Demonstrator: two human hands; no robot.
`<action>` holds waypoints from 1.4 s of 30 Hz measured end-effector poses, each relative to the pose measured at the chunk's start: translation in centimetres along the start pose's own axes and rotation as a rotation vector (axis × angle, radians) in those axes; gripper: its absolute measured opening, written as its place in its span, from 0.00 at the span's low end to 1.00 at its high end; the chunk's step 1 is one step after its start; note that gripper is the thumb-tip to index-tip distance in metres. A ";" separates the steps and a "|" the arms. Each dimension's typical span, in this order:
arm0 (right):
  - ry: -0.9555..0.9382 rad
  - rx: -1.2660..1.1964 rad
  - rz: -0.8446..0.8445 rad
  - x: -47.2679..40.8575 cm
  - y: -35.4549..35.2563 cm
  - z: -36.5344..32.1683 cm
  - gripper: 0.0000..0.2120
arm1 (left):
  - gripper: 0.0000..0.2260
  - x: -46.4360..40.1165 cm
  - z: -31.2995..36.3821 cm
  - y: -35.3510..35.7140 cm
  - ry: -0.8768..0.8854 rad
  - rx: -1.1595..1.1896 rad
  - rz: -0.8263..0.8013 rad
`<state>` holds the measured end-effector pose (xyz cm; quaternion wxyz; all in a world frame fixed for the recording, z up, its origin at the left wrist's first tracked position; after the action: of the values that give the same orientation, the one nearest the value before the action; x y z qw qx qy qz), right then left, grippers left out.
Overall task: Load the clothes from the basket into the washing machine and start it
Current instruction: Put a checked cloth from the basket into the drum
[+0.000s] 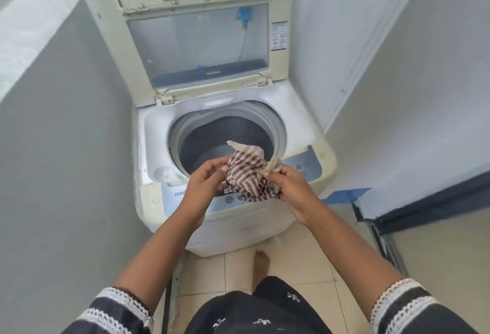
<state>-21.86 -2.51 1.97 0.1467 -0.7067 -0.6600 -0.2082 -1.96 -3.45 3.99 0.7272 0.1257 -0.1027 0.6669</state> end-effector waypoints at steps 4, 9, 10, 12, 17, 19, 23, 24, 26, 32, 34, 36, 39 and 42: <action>0.019 0.045 -0.098 -4.7 2.5 -3.0 0.04 | 0.10 -3.8 0.3 -2.1 0.006 0.068 0.076; 0.090 0.141 -0.168 -12.1 4.1 -4.0 0.04 | 0.10 -8.9 -1.0 -3.4 -0.112 0.017 0.134; 0.117 0.176 -0.177 -13.7 4.2 -3.7 0.05 | 0.10 -10.1 -1.7 -3.6 -0.156 -0.011 0.133; 0.164 0.264 -0.197 -16.4 4.2 -2.5 0.05 | 0.09 -12.3 -3.4 -3.9 -0.256 -0.058 0.131; 0.310 0.403 -0.267 -21.9 3.8 2.1 0.11 | 0.09 -16.7 -7.5 -3.7 -0.457 -0.133 0.122; 0.395 0.480 -0.287 -23.1 3.8 4.3 0.12 | 0.11 -17.5 -9.3 -3.4 -0.541 -0.136 0.097; 0.507 0.438 -0.291 -25.1 4.3 7.2 0.18 | 0.19 -18.4 -10.5 -3.9 -0.569 -0.056 0.165; 0.518 0.371 -0.296 -25.3 4.8 7.2 0.19 | 0.19 -18.6 -10.0 -4.2 -0.538 -0.018 0.215; 0.501 0.208 -0.318 -25.3 5.8 6.3 0.21 | 0.16 -19.0 -9.0 -4.9 -0.460 0.041 0.295; 0.409 0.025 -0.322 -25.3 6.3 4.5 0.35 | 0.14 -19.1 -7.3 -6.1 -0.404 0.025 0.329; 0.396 0.055 -0.322 -25.0 6.3 4.4 0.36 | 0.11 -18.6 -7.2 -6.3 -0.401 0.013 0.343; 0.370 0.086 -0.322 -24.3 6.4 4.1 0.34 | 0.10 -18.0 -6.9 -6.2 -0.390 0.002 0.350; 0.331 0.141 -0.318 -22.9 6.5 3.4 0.29 | 0.13 -16.7 -6.6 -5.5 -0.369 -0.006 0.327; 0.316 0.222 -0.285 -21.0 6.0 2.7 0.22 | 0.12 -15.3 -5.8 -4.6 -0.339 -0.022 0.282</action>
<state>-16.48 -20.07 -10.21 0.2943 -0.5447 -0.7406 -0.2609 1.12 -16.35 -6.59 0.6004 0.2122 -0.2473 0.7303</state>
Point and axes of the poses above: each hand's wrist, its own x-axis away from the middle knuckle, its own y-axis out of the palm, z = x × y, the point moved 8 cm from there along -x, towards the middle knuckle, and after that the axes turned 2 degrees about -x, right-handed, at the moved point
